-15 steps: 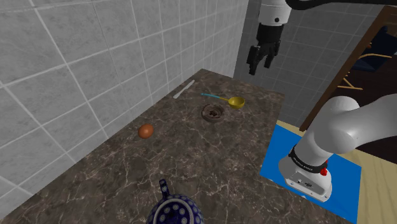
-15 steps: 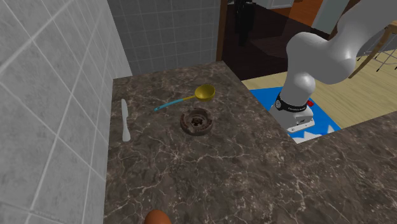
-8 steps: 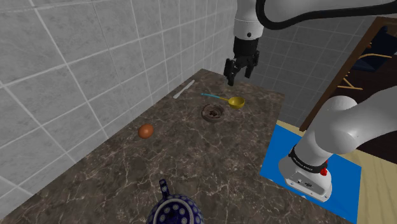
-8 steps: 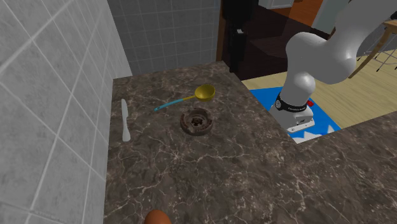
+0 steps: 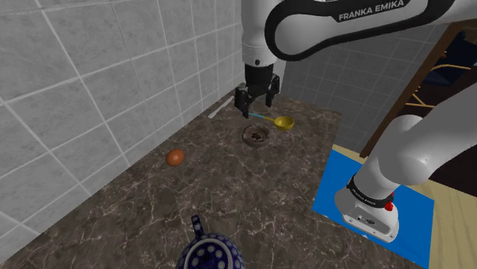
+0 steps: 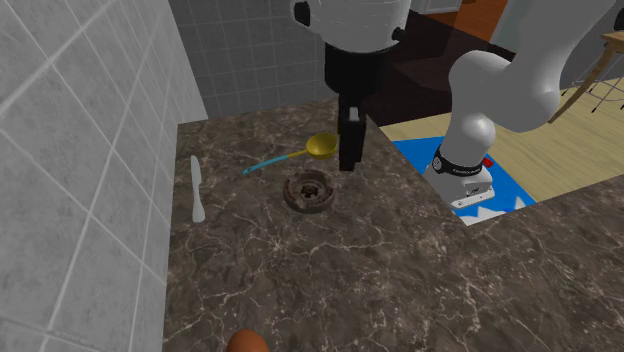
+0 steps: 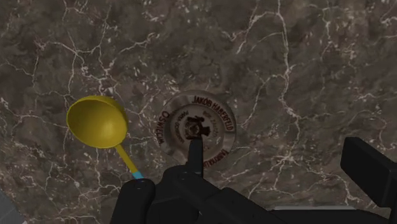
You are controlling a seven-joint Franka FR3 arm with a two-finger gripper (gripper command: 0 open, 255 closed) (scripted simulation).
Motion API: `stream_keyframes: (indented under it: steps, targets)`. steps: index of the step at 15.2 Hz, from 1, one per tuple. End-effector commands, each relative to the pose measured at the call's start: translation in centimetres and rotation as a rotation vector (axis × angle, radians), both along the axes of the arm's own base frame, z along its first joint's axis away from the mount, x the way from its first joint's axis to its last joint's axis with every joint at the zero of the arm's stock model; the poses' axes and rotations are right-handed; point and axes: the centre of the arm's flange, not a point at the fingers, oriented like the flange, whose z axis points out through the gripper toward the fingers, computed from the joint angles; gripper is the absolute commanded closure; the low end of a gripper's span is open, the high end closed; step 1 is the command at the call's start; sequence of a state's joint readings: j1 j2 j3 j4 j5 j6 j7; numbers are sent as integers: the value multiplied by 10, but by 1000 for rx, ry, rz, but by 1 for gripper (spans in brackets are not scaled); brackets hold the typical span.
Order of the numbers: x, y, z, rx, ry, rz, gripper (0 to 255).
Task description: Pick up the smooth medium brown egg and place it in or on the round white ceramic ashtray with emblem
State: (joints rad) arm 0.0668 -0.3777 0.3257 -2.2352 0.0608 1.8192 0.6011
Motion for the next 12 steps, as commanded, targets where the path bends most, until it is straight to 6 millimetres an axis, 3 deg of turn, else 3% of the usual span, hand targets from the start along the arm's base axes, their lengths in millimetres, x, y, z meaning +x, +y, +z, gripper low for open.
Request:
stream_keyframes:
  steps: [1,12]
  targets:
    - [15,19,-13,-9,-4,-9,0]
    - [90,135,-73,-66,-25,-48,0]
